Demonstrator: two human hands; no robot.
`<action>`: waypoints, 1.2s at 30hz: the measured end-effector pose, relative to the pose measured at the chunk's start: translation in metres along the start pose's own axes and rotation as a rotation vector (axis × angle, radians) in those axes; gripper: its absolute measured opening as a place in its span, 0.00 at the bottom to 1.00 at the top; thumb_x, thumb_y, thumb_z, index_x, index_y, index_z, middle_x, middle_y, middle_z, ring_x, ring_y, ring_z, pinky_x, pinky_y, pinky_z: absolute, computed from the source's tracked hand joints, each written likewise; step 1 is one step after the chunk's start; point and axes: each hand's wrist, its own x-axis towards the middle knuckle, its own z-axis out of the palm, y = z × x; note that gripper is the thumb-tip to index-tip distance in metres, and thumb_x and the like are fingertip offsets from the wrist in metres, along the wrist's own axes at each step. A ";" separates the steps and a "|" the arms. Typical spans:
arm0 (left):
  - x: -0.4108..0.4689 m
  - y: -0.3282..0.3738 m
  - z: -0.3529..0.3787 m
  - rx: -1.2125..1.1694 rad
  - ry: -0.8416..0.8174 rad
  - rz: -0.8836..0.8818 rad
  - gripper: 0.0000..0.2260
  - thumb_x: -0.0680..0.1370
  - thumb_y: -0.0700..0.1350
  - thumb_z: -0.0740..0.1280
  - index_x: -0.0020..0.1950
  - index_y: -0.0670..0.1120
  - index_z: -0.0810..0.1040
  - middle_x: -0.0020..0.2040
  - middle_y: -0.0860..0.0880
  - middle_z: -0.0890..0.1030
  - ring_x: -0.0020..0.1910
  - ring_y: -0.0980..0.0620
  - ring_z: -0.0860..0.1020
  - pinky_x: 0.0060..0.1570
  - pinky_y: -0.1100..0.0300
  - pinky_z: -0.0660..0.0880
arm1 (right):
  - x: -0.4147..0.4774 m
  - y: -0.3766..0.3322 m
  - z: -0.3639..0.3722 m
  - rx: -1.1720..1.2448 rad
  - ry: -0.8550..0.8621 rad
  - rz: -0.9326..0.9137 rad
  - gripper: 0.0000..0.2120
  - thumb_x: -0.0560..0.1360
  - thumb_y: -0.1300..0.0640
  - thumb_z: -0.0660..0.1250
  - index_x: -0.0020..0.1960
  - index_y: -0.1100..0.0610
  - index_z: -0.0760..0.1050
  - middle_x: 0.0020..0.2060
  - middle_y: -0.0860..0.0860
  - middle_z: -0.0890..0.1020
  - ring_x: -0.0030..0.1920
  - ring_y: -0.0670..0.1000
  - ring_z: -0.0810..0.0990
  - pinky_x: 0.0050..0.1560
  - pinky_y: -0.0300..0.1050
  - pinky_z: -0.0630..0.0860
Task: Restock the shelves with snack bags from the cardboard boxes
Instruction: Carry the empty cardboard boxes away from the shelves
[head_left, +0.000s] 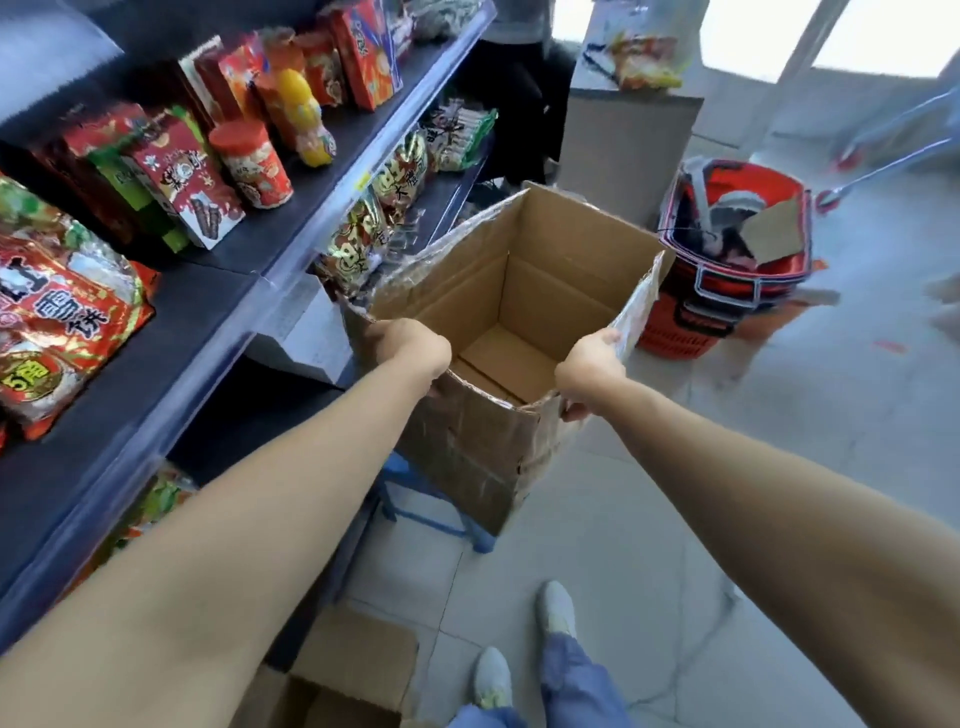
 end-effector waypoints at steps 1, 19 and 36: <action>-0.007 0.011 0.009 0.047 -0.008 0.035 0.37 0.77 0.36 0.60 0.76 0.35 0.37 0.70 0.39 0.64 0.60 0.39 0.75 0.48 0.50 0.79 | -0.004 0.009 -0.009 0.384 0.038 0.089 0.30 0.80 0.58 0.59 0.77 0.55 0.48 0.64 0.54 0.75 0.42 0.51 0.80 0.51 0.46 0.81; -0.165 0.200 0.310 0.471 -0.404 0.590 0.32 0.73 0.37 0.63 0.70 0.28 0.49 0.59 0.34 0.75 0.49 0.38 0.81 0.42 0.53 0.79 | 0.025 0.291 -0.196 0.655 0.345 0.573 0.35 0.76 0.69 0.61 0.75 0.66 0.43 0.38 0.58 0.73 0.30 0.56 0.77 0.37 0.54 0.81; -0.209 0.350 0.496 0.637 -0.636 0.834 0.36 0.71 0.39 0.63 0.70 0.26 0.46 0.62 0.33 0.74 0.58 0.39 0.78 0.48 0.53 0.77 | 0.118 0.400 -0.307 0.775 0.524 0.848 0.33 0.77 0.69 0.58 0.74 0.66 0.42 0.31 0.62 0.75 0.26 0.59 0.77 0.37 0.59 0.81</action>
